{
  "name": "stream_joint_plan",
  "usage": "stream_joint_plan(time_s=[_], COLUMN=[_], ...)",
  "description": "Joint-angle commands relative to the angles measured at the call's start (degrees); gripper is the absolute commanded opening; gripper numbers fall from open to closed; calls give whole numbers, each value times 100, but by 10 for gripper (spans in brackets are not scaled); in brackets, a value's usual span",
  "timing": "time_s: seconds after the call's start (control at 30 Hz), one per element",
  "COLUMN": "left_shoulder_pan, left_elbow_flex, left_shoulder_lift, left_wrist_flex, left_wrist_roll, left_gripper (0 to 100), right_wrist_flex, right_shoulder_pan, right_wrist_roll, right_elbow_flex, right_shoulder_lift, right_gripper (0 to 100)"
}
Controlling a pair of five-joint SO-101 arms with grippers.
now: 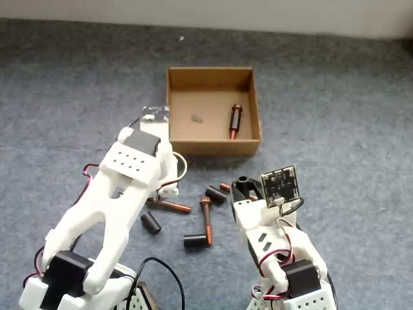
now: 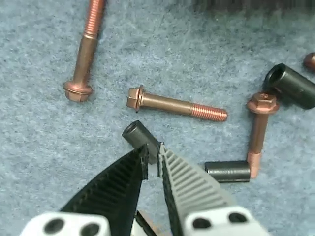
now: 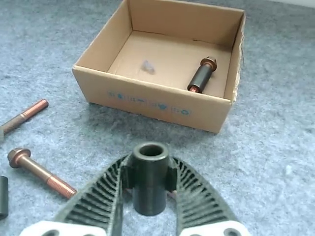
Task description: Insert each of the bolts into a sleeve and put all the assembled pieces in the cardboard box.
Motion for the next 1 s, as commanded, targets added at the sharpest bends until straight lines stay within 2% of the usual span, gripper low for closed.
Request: stream_joint_plan(time_s=[0.0,0.07,0.3,0.47,0.53,0.7,0.97], left_shoulder_pan=[92,101,57,57,48,-242,-382], left_elbow_flex=[426,681,1402,1534,1543,1657,2369], left_shoulder_lift=[-13,-13,-13,-13,-13,-4,-4], left_wrist_flex=[-721,-1116,-2171,-2233,-2233,-2312,-3235], left_wrist_roll=[1442,1820,2321,2611,2637,2637,2629], left_gripper=[73,73,88,242,271,241,202], right_wrist_flex=[-154,-154,-154,-154,-154,-154,-154], right_shoulder_pan=[75,75,75,75,75,75,75], right_wrist_roll=[-70,-70,-70,-70,-70,-70,-70], right_elbow_flex=[-75,-75,-66,-66,-66,-57,-48], right_shoulder_lift=[-75,-75,-84,-84,-84,-84,-84], right_gripper=[7,7,7,7,7,7,7])
